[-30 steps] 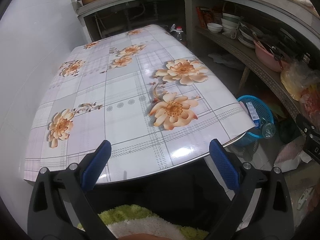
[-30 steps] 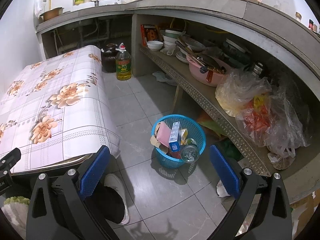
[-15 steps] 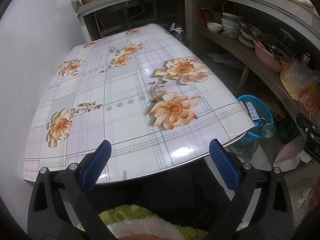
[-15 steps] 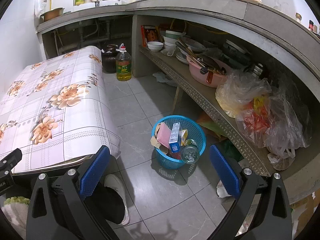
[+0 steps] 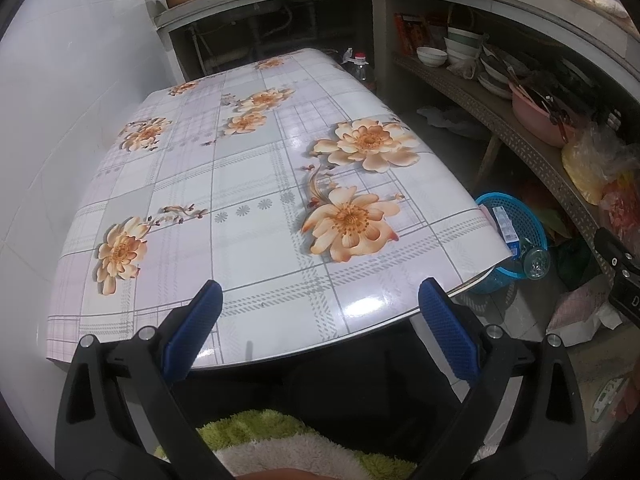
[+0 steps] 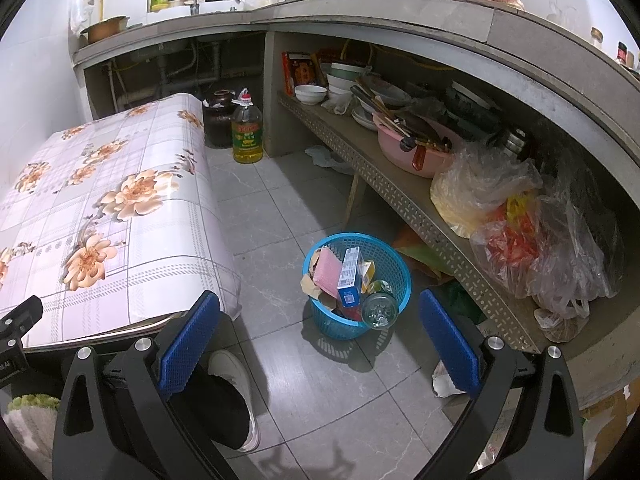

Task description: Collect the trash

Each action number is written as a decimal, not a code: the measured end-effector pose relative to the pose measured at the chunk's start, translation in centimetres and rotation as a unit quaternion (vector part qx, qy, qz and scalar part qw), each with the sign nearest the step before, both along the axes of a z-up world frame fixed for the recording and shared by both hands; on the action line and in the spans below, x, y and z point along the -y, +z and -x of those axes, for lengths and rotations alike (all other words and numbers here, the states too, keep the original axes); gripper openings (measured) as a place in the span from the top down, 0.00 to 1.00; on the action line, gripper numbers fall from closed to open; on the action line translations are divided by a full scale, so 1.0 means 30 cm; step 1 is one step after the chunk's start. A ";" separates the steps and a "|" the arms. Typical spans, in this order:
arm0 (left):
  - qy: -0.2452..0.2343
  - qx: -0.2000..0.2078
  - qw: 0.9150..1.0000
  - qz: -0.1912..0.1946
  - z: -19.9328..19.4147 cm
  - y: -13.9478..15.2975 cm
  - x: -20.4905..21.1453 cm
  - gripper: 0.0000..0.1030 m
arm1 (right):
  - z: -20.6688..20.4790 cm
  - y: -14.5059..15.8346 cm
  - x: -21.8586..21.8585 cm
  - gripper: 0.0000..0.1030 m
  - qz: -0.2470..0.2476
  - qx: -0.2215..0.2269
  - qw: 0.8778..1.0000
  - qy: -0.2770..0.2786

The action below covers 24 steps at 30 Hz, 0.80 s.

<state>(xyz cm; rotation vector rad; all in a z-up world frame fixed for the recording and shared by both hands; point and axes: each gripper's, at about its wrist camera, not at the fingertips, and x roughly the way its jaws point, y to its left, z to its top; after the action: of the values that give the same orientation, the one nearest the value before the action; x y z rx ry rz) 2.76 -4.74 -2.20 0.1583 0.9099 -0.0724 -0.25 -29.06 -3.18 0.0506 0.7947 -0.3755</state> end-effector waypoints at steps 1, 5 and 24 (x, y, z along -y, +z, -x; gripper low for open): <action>0.000 0.000 1.000 0.000 0.001 0.000 0.000 0.08 | -0.002 0.003 0.000 0.06 0.000 0.001 1.000 0.000; 0.001 0.000 1.000 0.000 0.001 0.001 0.000 0.08 | -0.005 0.010 -0.001 0.06 0.001 0.001 1.000 0.001; -0.002 -0.006 1.000 0.000 -0.003 0.001 0.002 0.08 | -0.007 0.009 -0.005 0.06 0.001 0.001 1.000 0.002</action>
<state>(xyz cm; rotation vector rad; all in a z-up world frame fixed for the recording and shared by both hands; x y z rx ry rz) 2.86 -4.79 -2.18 0.1597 0.9208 -0.0766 -0.05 -28.91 -2.91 0.0472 0.7922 -0.3735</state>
